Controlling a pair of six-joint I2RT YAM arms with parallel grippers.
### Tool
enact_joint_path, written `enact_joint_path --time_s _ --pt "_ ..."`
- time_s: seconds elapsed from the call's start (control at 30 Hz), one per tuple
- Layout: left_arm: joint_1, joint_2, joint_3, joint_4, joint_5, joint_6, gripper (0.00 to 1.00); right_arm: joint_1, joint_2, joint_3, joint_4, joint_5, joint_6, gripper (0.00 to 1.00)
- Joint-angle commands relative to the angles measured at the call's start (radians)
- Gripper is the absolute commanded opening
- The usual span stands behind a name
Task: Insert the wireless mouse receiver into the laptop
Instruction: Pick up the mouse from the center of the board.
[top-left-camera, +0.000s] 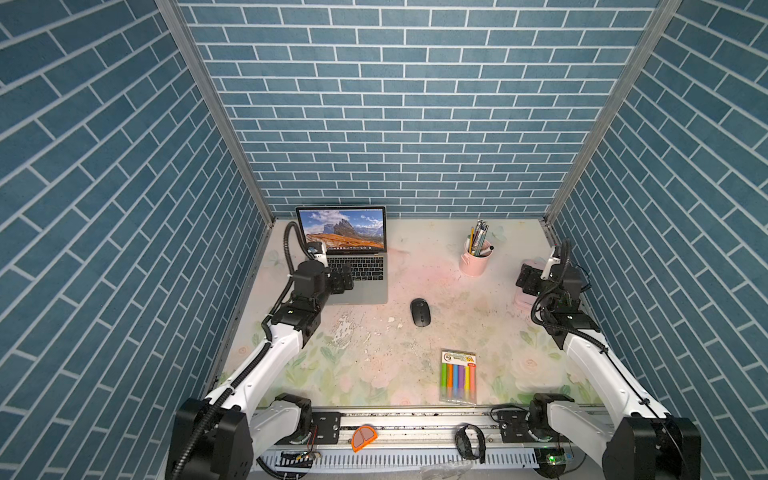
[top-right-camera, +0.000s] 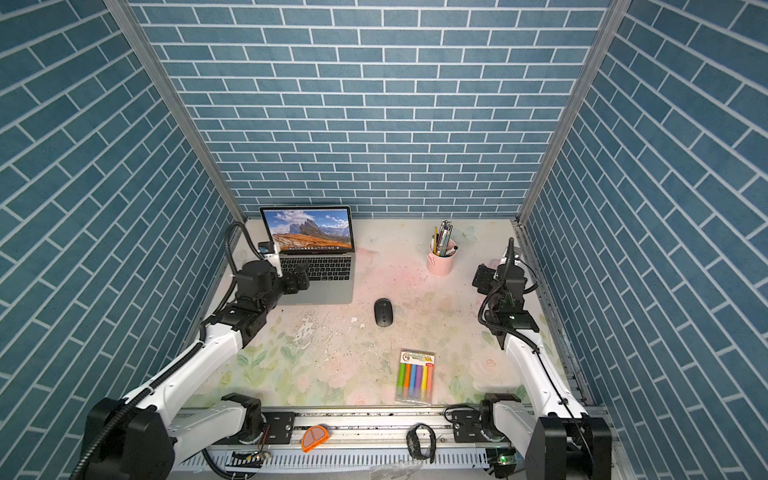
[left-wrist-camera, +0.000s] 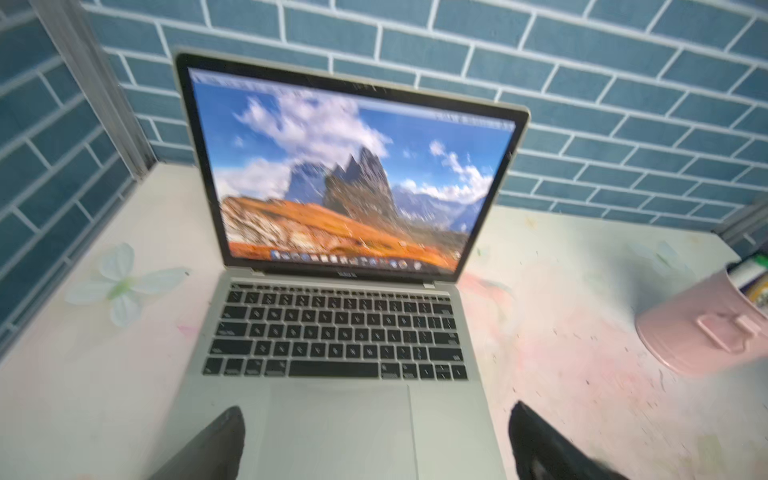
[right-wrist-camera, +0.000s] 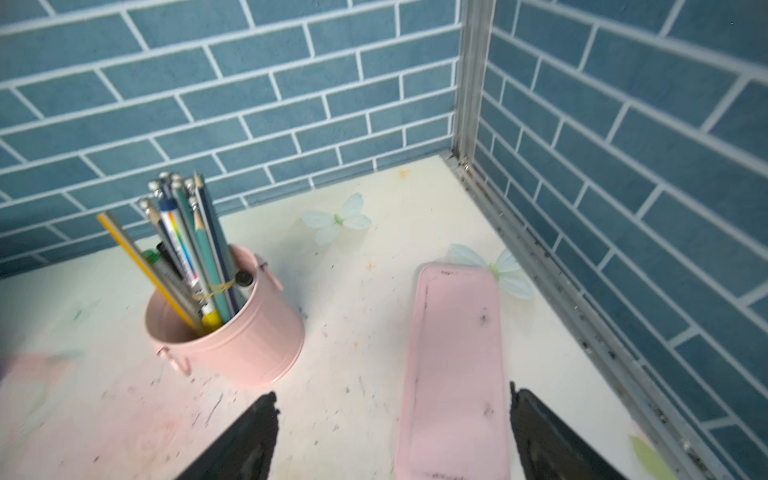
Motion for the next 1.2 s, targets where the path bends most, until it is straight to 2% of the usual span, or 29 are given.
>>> enact_joint_path --time_s 0.0,0.1,0.27,0.4,0.53,0.7,0.8,1.17 --pt "-0.186 0.054 -0.010 -0.072 -0.155 -0.142 0.99 0.054 0.008 0.031 -0.203 -0.088 0.087 0.86" --pt "-0.340 0.152 0.016 -0.052 -0.238 -0.228 0.99 0.117 0.017 0.019 -0.220 -0.106 0.110 0.86" --pt "-0.588 0.350 0.164 -0.096 -0.412 -0.340 0.99 0.158 0.041 0.005 -0.250 -0.185 0.170 0.85" --pt "-0.702 0.531 0.313 -0.198 -0.508 -0.408 0.99 0.165 0.065 0.013 -0.282 -0.223 0.183 0.84" --pt "-0.708 0.690 0.447 -0.283 -0.445 -0.433 0.99 0.167 0.046 0.006 -0.291 -0.218 0.185 0.84" --pt "-0.709 0.794 0.485 -0.255 -0.390 -0.477 0.99 0.168 0.028 0.002 -0.314 -0.236 0.169 0.84" --pt "-0.708 0.853 0.530 -0.298 -0.392 -0.482 0.99 0.168 0.035 0.002 -0.326 -0.237 0.169 0.83" --pt "-0.677 0.927 0.525 -0.266 -0.387 -0.481 0.99 0.168 0.003 -0.015 -0.330 -0.236 0.178 0.83"
